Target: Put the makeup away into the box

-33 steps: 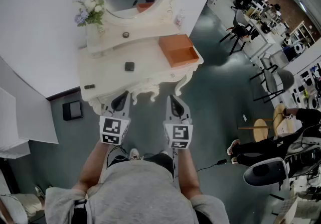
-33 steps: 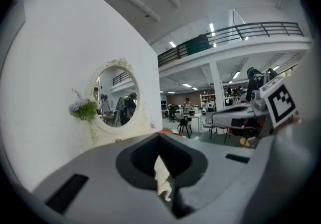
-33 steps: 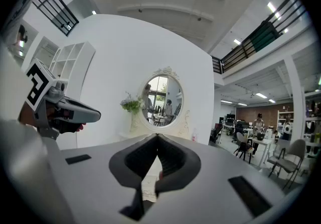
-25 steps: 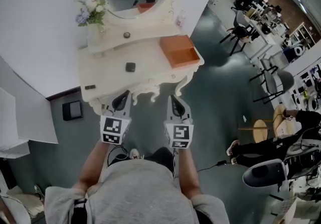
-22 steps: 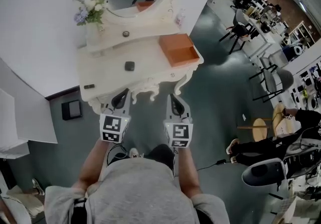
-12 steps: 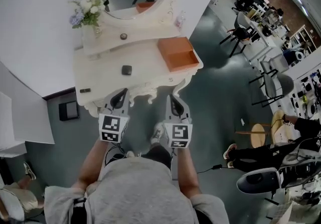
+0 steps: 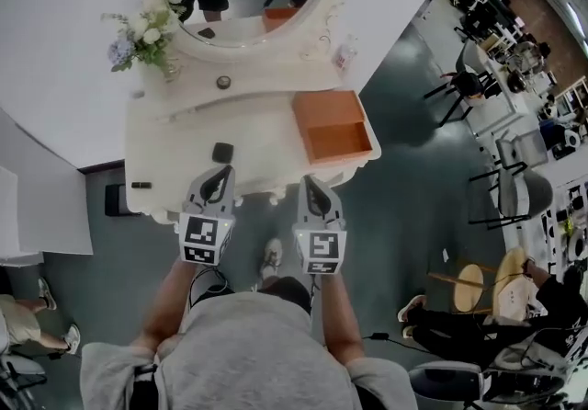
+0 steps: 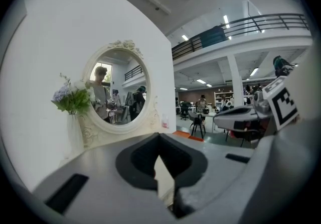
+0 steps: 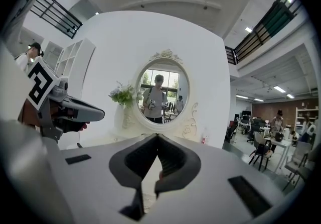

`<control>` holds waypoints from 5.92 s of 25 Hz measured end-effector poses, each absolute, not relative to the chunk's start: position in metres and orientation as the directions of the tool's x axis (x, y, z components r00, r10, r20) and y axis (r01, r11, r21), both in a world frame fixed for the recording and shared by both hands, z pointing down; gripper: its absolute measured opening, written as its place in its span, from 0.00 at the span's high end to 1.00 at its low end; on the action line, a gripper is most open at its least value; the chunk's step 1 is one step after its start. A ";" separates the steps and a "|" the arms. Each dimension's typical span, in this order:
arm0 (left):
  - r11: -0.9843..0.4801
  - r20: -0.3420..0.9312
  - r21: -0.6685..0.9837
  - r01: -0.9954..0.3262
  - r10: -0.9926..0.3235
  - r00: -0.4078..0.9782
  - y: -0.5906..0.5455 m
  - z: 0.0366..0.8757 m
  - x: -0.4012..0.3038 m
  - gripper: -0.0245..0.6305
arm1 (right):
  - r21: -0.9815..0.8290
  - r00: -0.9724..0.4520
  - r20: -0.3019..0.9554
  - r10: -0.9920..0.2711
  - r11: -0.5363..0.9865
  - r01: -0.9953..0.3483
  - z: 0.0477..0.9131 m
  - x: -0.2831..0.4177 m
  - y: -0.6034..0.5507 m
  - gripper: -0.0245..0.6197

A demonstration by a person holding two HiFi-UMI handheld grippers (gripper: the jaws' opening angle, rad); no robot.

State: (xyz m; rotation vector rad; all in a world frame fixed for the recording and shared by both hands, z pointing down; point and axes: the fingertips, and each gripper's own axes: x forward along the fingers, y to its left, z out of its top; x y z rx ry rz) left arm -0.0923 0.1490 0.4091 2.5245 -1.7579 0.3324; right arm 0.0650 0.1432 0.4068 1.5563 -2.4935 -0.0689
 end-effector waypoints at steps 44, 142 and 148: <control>0.202 0.508 0.057 -0.978 -0.849 -0.146 0.082 0.594 -0.222 0.96 | -0.029 -0.838 0.521 -0.160 0.978 -0.204 0.618 -0.154 0.012 0.57; -0.416 0.520 0.060 -0.907 -0.763 0.384 -0.084 0.589 0.001 0.96 | 0.053 -0.305 0.788 -0.535 0.552 -0.832 0.664 0.163 -0.107 0.46; -0.429 0.537 0.067 -0.901 -0.745 0.395 -0.094 0.597 -0.001 0.96 | 0.038 -0.284 0.830 -0.480 0.556 -0.830 0.677 0.156 -0.114 0.46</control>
